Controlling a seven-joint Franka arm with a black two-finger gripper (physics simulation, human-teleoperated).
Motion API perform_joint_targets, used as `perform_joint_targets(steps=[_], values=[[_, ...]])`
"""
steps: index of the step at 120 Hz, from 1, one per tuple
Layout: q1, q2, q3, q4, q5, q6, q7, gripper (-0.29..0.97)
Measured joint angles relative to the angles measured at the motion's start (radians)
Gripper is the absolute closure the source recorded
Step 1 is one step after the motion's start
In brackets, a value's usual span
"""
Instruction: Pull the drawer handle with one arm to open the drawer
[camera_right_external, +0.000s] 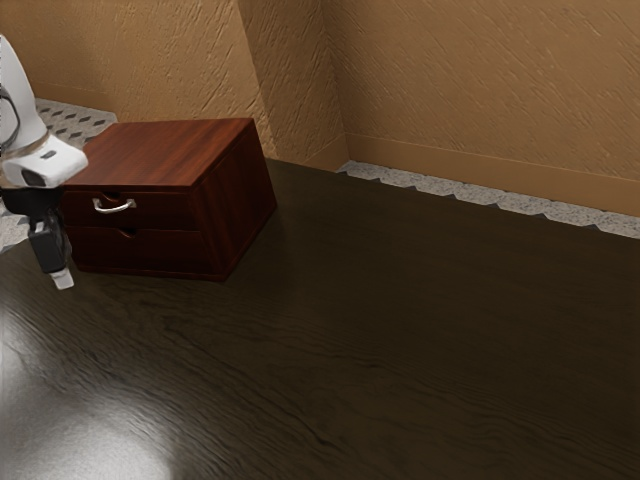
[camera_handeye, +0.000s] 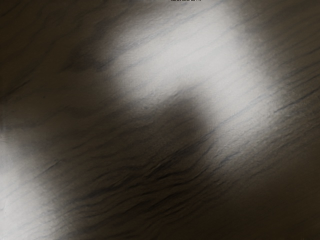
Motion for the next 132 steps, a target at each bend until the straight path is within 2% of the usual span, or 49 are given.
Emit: perform_joint_targets(steps=[17, 42, 58, 72, 88, 132], values=[[0.011, 0.031, 0.005, 0.022, -0.011, 0.034, 0.113, 0.00], [0.093, 0.097, -0.007, 0.057, -0.057, 0.080, 0.265, 0.00], [0.211, 0.143, -0.092, 0.103, -0.068, 0.097, 0.346, 0.00], [0.248, 0.177, -0.161, 0.139, -0.071, 0.107, 0.407, 0.00], [0.242, 0.209, -0.196, 0.179, -0.073, 0.112, 0.463, 0.00], [0.268, 0.243, -0.192, 0.212, -0.074, 0.117, 0.559, 0.00]])
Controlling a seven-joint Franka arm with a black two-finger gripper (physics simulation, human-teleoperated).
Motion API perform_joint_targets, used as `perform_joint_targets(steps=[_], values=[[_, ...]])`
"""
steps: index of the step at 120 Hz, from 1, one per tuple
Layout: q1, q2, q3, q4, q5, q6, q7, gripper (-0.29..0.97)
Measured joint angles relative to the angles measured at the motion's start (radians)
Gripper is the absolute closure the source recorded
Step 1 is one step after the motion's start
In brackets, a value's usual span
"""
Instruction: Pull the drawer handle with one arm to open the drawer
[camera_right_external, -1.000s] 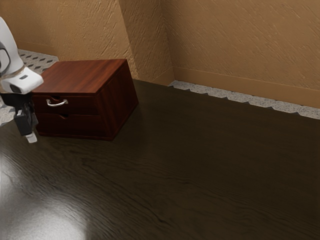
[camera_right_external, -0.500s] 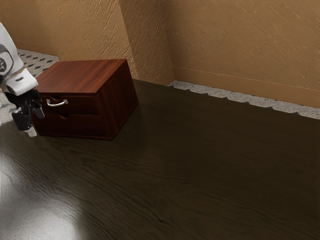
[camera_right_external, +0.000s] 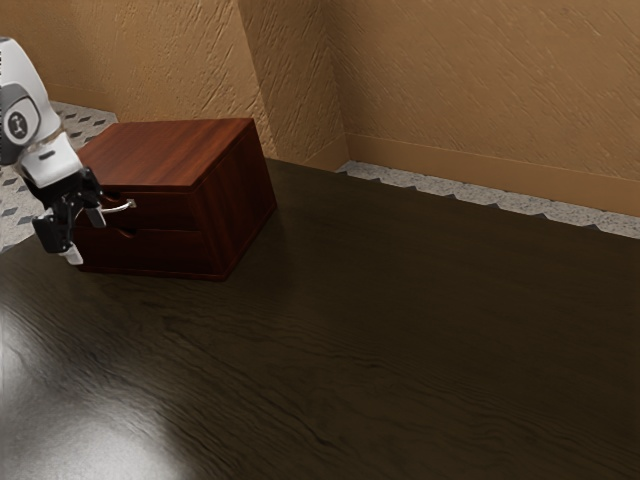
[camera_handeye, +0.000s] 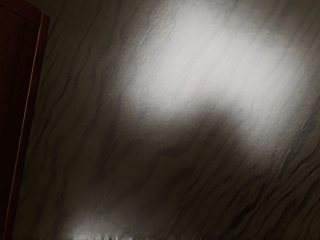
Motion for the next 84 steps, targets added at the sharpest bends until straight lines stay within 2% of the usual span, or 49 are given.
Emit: perform_joint_targets(steps=[25, 84], values=[[0.027, 0.024, 0.001, 0.026, -0.001, 0.009, 0.035, 0.00], [0.024, 0.100, 0.005, 0.111, -0.014, 0.068, 0.079, 0.00]])
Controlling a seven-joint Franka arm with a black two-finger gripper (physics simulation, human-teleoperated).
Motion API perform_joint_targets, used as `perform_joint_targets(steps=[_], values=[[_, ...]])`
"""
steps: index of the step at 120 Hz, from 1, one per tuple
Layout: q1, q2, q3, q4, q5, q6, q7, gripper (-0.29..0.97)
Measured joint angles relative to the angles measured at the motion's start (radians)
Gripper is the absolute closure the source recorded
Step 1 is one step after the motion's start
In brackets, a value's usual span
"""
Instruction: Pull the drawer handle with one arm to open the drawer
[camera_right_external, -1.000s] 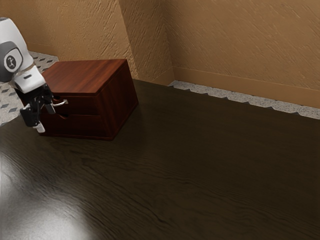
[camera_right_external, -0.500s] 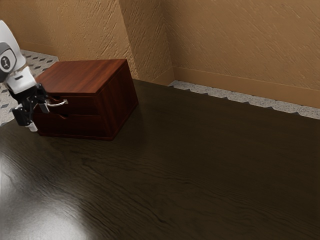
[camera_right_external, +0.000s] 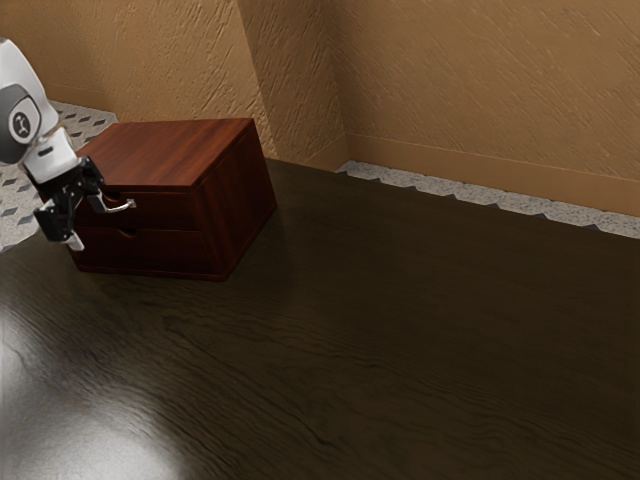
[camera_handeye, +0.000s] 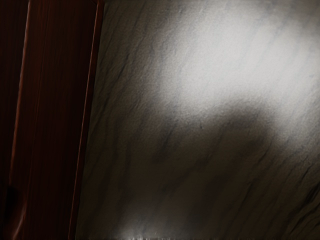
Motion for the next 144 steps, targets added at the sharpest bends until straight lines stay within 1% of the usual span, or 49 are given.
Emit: perform_joint_targets(steps=[62, 100, 117, 144], values=[[-0.002, 0.075, 0.003, 0.085, -0.001, 0.071, 0.015, 0.01], [-0.001, 0.088, 0.010, 0.090, 0.000, 0.087, 0.019, 0.18], [-0.002, 0.096, 0.020, 0.090, -0.001, 0.092, 0.021, 0.21], [0.002, 0.115, 0.024, 0.114, -0.001, 0.106, 0.023, 0.22]])
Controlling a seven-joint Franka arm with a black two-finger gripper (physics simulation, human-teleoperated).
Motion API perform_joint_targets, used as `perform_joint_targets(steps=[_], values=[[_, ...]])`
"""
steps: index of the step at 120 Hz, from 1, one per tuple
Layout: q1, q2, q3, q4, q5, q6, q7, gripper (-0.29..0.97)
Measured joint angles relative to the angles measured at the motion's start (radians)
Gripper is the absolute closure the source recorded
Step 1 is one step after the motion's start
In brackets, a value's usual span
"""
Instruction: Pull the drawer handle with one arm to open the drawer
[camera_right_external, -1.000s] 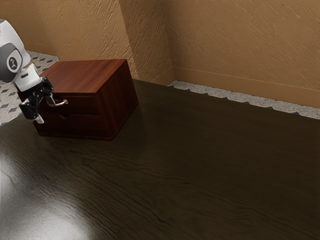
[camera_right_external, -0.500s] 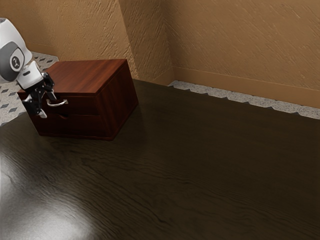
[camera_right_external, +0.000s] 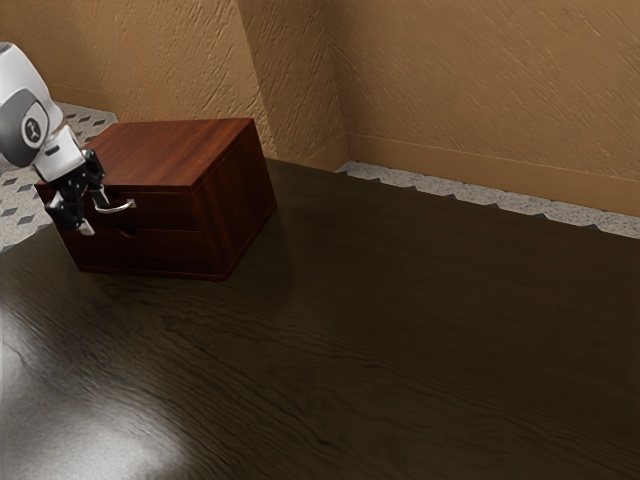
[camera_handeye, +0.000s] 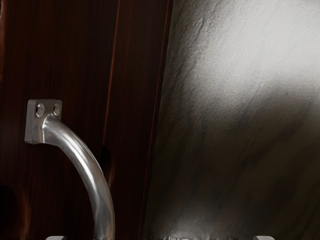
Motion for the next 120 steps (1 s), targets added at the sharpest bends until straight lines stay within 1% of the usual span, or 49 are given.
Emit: perform_joint_targets(steps=[24, 37, 56, 84, 120], values=[[0.000, 0.010, 0.005, 0.003, -0.002, 0.005, 0.001, 0.21], [0.000, 0.011, 0.011, 0.002, -0.016, 0.005, 0.001, 0.19], [-0.001, 0.003, 0.013, -0.003, -0.039, -0.002, 0.000, 0.22], [0.002, -0.005, 0.016, -0.013, -0.058, -0.020, -0.008, 0.21], [0.000, -0.058, 0.015, -0.083, -0.063, -0.046, -0.031, 0.22]])
